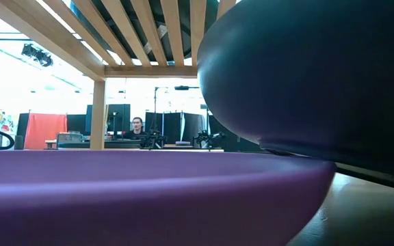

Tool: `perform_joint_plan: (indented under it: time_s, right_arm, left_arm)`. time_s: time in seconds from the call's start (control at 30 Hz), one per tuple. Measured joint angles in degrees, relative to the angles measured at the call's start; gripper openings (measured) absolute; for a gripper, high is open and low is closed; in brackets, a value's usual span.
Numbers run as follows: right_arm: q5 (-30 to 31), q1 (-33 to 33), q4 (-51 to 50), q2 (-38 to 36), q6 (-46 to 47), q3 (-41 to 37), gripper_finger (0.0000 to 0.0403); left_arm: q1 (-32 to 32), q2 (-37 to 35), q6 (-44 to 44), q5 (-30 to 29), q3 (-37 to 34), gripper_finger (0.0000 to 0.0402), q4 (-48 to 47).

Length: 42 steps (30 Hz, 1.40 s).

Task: Place and stack plates onto a shelf
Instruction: Stack the gray plate on top of the dark green plate on the shelf

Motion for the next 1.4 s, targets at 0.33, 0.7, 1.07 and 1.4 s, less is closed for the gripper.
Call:
perform_joint_plan:
  time_s: [0.33,0.7,1.07,1.4]
  right_arm:
    - [0.1,0.0,0.2,0.0,0.0,0.0,0.0223]
    - [0.0,0.0,0.2,0.0,0.0,0.0,0.0223]
    - [0.0,0.0,0.4,0.0,0.0,0.0,0.0223]
    - [0.0,0.0,0.6,0.0,0.0,0.0,0.0223]
  left_arm:
    - [0.0,7.0,0.0,1.5,0.0,0.0025,-4.1]
    - [-0.3,12.5,0.0,4.0,0.0,0.0025,-7.9]
    - [-3.9,13.1,0.0,4.7,0.0,0.0025,-9.2]
    - [-6.2,13.1,0.5,4.7,0.0,0.0048,-8.9]
